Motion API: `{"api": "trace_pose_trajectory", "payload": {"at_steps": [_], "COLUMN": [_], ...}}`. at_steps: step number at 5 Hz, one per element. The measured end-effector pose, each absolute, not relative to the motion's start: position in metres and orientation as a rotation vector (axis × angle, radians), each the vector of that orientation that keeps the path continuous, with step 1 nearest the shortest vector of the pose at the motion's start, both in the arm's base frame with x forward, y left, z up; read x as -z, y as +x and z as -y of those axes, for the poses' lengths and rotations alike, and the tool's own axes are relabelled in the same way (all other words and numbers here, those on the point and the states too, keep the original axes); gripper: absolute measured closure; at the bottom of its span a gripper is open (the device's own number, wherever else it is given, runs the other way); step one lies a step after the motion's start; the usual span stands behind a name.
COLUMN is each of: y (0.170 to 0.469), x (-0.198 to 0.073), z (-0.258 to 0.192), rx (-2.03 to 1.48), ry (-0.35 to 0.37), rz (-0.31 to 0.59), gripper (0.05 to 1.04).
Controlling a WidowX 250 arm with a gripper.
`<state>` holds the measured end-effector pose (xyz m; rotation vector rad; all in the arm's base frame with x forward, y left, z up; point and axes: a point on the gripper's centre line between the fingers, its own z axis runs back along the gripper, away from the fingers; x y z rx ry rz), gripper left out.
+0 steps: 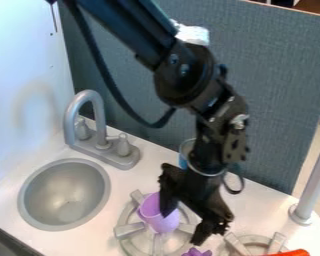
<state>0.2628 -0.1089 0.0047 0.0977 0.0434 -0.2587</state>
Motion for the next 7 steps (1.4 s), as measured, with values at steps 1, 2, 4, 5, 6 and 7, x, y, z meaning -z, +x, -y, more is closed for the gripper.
{"api": "trace_pose_trajectory", "payload": {"at_steps": [1, 2, 4, 5, 6, 7], "y": [0.270, 0.272, 0.284, 0.286, 0.286, 0.286], "x": [-0.014, -0.003, 0.029, 0.029, 0.029, 0.030], "z": [0.128, 0.148, 0.168, 0.162, 0.162, 0.162], "rx": [0.316, 0.385, 0.482, 0.474, 0.467, 0.467], "ry": [0.098, 0.113, 0.120, 0.159, 0.161, 0.161], "rz": [-0.003, -0.011, -0.055, -0.054, -0.054, -0.054], "gripper": [0.087, 0.087, 0.087, 0.087, 0.087, 0.087]}}
